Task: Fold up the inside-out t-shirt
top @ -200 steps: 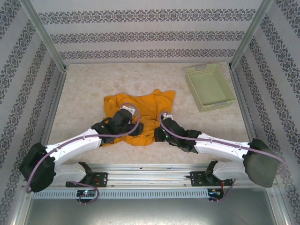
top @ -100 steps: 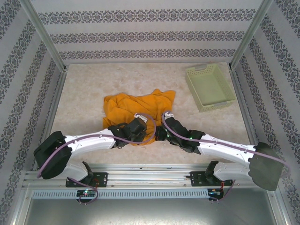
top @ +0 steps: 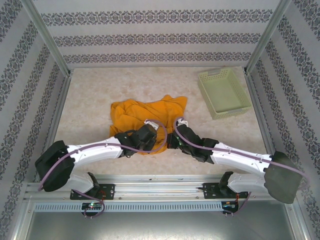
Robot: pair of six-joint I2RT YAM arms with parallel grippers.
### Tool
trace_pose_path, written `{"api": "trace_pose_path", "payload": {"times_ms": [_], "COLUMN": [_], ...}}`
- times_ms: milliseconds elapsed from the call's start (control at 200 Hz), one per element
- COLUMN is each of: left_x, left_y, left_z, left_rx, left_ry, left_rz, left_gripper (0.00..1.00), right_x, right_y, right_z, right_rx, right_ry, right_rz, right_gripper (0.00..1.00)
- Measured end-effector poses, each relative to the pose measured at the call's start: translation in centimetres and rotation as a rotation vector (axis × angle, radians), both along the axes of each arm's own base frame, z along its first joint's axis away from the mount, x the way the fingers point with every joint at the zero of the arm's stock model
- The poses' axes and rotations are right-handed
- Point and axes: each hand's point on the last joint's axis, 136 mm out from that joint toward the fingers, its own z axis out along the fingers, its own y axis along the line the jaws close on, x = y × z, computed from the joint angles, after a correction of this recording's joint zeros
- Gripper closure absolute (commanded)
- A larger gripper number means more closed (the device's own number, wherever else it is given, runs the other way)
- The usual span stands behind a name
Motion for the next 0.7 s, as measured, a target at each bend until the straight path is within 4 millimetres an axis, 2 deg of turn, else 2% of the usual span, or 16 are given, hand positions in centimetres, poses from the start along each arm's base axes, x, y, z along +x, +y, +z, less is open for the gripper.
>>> {"api": "trace_pose_path", "payload": {"times_ms": [85, 175, 310, 430, 485, 560, 699], "left_x": [-0.3, -0.7, -1.1, -1.4, -1.4, -1.4, -1.3], "left_y": [-0.2, -0.5, -0.9, -1.4, -1.6, -1.9, -2.3], "left_z": [1.9, 4.1, 5.2, 5.1, 5.3, 5.4, 5.3], "left_rx": [-0.068, -0.147, -0.213, -0.246, -0.262, -0.285, -0.315], "left_ry": [-0.03, -0.065, -0.074, -0.053, -0.051, -0.044, -0.02], "left_rz": [-0.014, -0.032, -0.05, -0.056, -0.054, -0.052, -0.045], "left_gripper": [1.0, 1.0, 1.0, 1.0, 1.0, 1.0, 1.0], "right_x": [1.0, 1.5, 1.7, 1.6, 1.1, 0.0, -3.0], "right_y": [-0.9, -0.8, -0.4, -0.5, -0.7, -0.9, 0.9], "right_z": [-0.8, -1.2, -1.2, -1.1, -1.0, -0.6, 1.2], "right_rx": [-0.02, -0.031, -0.035, -0.04, -0.044, -0.04, 0.02], "right_ry": [0.011, 0.005, -0.011, -0.021, -0.025, -0.036, -0.078], "right_rz": [-0.033, -0.027, -0.004, 0.006, 0.016, 0.034, 0.131], "right_gripper": [1.0, 1.0, 1.0, 0.77, 0.71, 0.67, 0.64]}}
